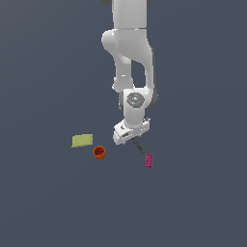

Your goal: Pick up a designated object from a clutter of objects.

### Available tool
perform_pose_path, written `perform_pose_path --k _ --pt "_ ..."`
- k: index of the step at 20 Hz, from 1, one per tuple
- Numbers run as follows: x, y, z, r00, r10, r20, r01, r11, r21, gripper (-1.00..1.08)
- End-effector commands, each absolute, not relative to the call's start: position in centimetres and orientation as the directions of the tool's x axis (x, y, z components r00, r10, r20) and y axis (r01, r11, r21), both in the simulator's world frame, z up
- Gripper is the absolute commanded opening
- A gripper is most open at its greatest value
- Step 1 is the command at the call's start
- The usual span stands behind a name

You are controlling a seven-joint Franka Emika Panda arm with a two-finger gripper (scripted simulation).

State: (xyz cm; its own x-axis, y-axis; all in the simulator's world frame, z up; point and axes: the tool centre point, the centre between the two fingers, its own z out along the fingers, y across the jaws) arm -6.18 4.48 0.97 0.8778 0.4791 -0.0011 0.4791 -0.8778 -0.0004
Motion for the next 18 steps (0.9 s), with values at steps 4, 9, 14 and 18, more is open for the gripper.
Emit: perform_pose_path --k 4,9,14,18 --pt "-6.1 4.5 0.7 0.878 0.479 0.000 0.479 -0.878 0.000 -1.00" --pt "-6.1 4.5 0.7 0.878 0.479 0.000 0.479 -0.878 0.000 -1.00" --pt "-6.1 4.8 1.0 0.874 0.485 0.003 0.485 -0.874 0.000 -1.00" --pt "-6.0 4.8 1.8 0.874 0.485 0.003 0.485 -0.874 0.000 -1.00"
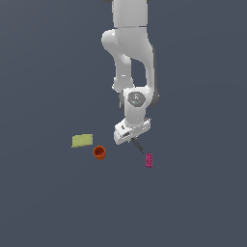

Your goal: Pick up a designated object from a clutter of objects.

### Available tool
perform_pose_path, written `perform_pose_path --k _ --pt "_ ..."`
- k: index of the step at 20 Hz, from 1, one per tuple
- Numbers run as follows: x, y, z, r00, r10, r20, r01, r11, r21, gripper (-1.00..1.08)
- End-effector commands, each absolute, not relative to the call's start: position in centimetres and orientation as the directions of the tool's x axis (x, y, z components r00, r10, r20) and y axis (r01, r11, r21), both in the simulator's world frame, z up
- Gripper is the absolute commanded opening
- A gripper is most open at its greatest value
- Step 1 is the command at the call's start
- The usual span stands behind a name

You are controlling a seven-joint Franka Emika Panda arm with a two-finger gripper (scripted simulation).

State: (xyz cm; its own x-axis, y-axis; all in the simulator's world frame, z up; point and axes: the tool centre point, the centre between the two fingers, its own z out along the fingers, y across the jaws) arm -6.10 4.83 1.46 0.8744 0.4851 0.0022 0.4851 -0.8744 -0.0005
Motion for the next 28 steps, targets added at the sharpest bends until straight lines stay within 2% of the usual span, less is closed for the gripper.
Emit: perform_pose_path --k 1,11,28 --pt "-6.0 4.8 2.1 0.874 0.485 0.003 0.485 -0.874 0.000 -1.00" --pt "-5.5 4.8 7.9 0.875 0.485 0.002 0.485 -0.875 0.000 -1.00" --pt "-3.8 4.8 24.2 0.876 0.482 0.002 0.482 -0.876 -0.001 -1.00"
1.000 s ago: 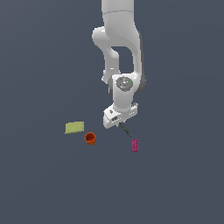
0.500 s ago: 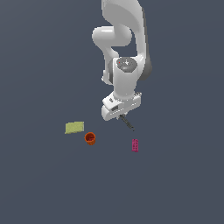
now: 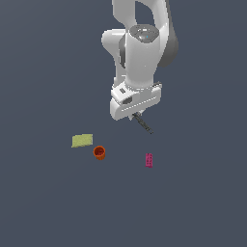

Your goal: Pick up a designated object from a clutter of objects.

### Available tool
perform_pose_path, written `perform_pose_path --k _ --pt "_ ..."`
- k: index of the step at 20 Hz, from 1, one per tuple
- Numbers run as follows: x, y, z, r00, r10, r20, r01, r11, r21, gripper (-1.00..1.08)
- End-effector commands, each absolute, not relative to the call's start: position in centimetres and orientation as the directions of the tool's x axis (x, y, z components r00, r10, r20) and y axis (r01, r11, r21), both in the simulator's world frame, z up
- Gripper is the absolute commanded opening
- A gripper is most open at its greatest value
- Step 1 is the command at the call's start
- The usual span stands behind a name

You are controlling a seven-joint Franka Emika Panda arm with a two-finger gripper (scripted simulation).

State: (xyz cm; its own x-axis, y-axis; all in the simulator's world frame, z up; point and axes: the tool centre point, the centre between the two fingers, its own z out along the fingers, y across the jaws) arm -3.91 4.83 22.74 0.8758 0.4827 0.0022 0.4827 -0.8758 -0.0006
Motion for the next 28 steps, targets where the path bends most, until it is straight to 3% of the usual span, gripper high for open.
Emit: perform_pose_path --k 1,15,28 --pt "-3.7 4.8 25.2 0.876 0.482 0.002 0.482 -0.876 -0.001 -1.00" --pt "-2.0 4.8 36.8 0.877 0.480 0.000 0.480 -0.877 0.000 -1.00" --pt "-1.3 4.8 39.3 0.878 0.479 0.000 0.479 -0.878 0.000 -1.00"
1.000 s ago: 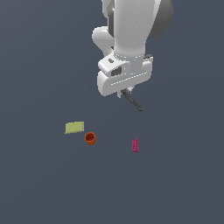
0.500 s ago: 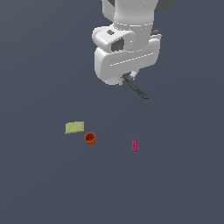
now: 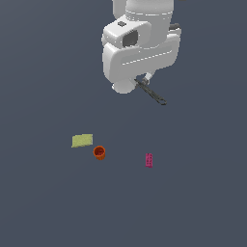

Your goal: Pick up a designated object from a clutter of objects.

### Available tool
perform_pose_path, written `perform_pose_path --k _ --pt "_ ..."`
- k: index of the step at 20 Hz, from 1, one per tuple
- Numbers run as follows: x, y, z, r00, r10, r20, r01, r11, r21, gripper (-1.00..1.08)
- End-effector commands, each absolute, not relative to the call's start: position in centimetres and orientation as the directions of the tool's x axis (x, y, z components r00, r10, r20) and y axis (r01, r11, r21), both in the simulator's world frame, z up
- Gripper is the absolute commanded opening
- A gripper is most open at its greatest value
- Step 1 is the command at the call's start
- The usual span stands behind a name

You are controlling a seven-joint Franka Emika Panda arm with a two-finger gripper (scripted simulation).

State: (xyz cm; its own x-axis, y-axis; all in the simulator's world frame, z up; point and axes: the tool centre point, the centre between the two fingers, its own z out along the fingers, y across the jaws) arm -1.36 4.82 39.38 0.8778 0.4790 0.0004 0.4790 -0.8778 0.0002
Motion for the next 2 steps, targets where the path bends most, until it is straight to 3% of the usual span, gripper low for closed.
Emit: perform_pose_path --k 1,2 --pt "-1.35 4.82 39.26 0.878 0.479 0.000 0.479 -0.878 0.000 -1.00" --pt "-1.35 4.82 39.23 0.878 0.479 0.000 0.479 -0.878 0.000 -1.00"
